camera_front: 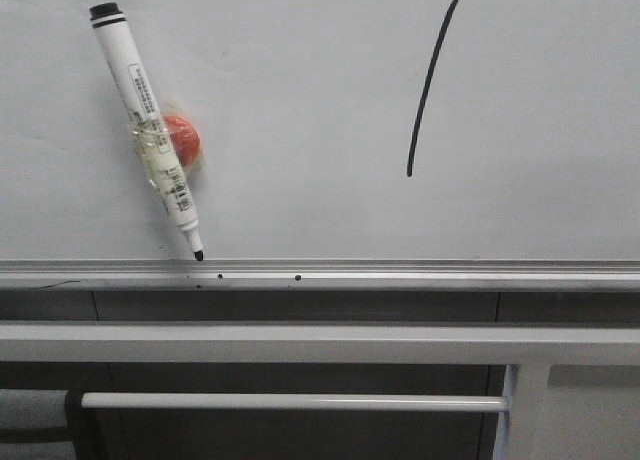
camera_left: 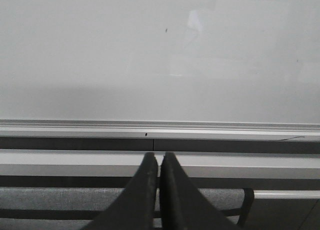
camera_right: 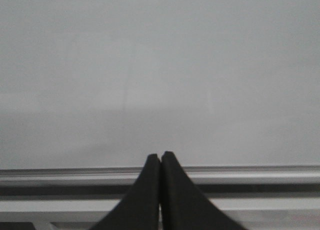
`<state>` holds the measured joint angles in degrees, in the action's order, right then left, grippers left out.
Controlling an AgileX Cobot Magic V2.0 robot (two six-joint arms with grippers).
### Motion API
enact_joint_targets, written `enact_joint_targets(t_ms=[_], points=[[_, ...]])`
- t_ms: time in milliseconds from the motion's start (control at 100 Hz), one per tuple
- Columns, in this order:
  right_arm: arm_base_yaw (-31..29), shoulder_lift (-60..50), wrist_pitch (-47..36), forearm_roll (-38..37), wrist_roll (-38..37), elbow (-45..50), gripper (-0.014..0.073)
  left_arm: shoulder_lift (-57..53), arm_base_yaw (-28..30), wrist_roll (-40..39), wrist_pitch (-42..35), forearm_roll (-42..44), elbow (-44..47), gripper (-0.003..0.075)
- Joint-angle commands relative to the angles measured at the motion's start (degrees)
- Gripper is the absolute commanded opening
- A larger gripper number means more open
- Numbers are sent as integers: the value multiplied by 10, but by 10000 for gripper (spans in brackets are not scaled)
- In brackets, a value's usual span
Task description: Write number 1 on whiteboard
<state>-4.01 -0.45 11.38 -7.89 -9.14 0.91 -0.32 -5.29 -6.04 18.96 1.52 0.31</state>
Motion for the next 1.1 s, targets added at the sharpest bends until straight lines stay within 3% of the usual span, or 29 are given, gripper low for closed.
enact_joint_targets(t_ms=[0, 180, 300, 370, 1090], points=[[-22, -10, -12, -12, 0, 13, -64, -13, -3, -5, -37, 0, 4, -20], [-47, -10, 26, -6, 11, 13, -64, -13, -3, -5, -37, 0, 4, -20], [-47, -10, 34, 58, 105, 13, -64, -13, -3, -5, -37, 0, 4, -20], [-47, -10, 54, 67, 124, 14, -64, -13, -3, -5, -37, 0, 4, -20], [-47, -10, 73, 67, 126, 14, -64, -13, -3, -5, -37, 0, 4, -20]])
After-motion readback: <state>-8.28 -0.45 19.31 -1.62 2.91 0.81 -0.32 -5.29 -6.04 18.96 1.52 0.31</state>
